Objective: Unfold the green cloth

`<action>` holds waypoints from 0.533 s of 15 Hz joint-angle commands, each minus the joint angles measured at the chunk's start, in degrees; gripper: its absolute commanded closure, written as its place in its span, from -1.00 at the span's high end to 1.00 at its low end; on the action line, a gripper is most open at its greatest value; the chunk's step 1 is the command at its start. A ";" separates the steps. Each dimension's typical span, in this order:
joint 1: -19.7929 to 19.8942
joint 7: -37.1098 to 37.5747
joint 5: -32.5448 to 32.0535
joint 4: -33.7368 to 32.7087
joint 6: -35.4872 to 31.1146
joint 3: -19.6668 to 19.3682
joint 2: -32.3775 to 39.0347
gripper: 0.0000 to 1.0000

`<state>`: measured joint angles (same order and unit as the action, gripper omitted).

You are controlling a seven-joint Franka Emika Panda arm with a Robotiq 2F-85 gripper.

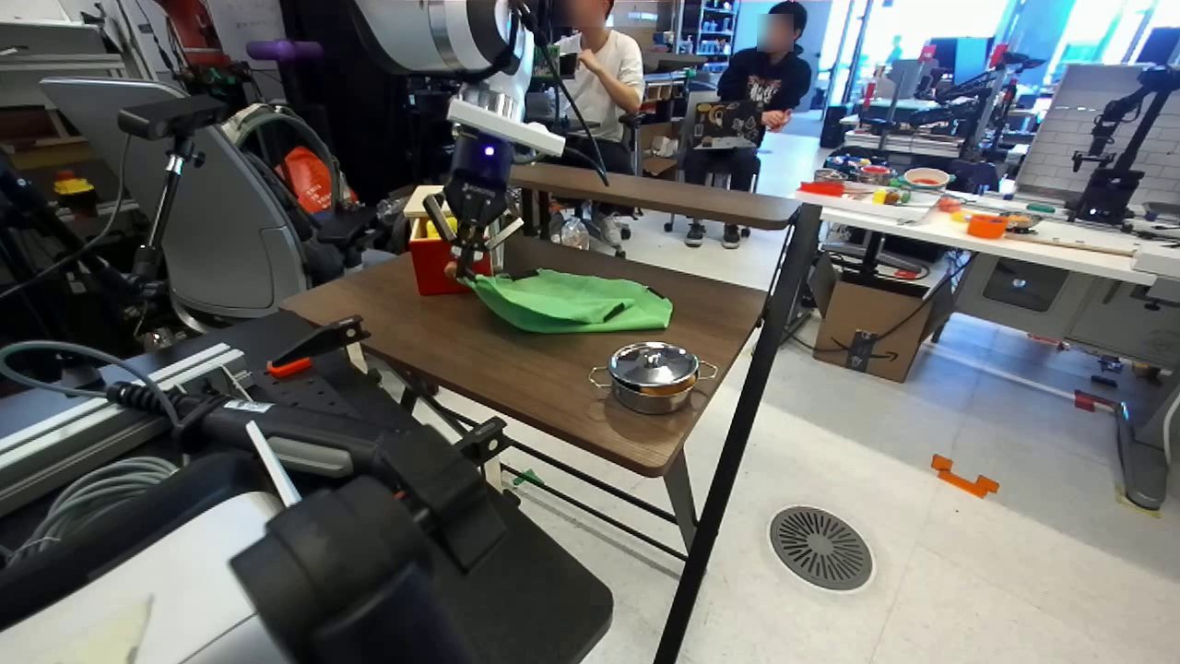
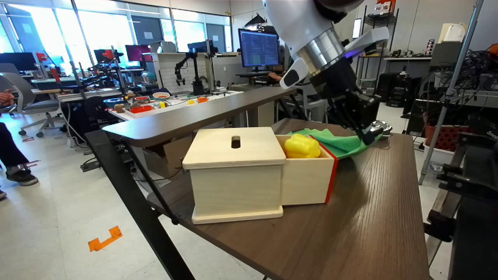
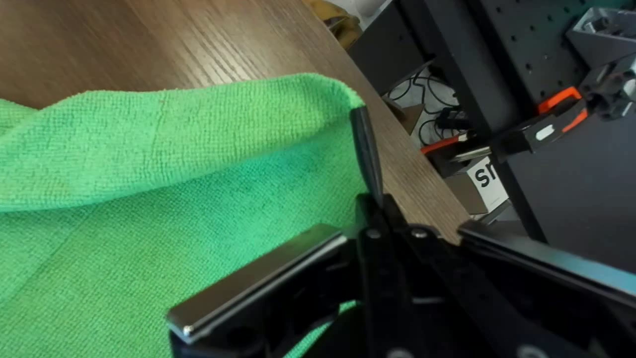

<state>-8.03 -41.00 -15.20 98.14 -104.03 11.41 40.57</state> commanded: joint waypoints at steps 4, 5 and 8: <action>0.32 -4.56 -0.38 0.86 5.67 0.03 3.27 -0.99; 0.28 -4.62 -0.39 0.60 6.44 -0.03 3.96 -0.99; 0.58 -4.75 -0.32 0.18 7.05 -0.21 5.37 -0.30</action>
<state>-7.95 -44.32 -15.31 99.49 -99.62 11.13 44.87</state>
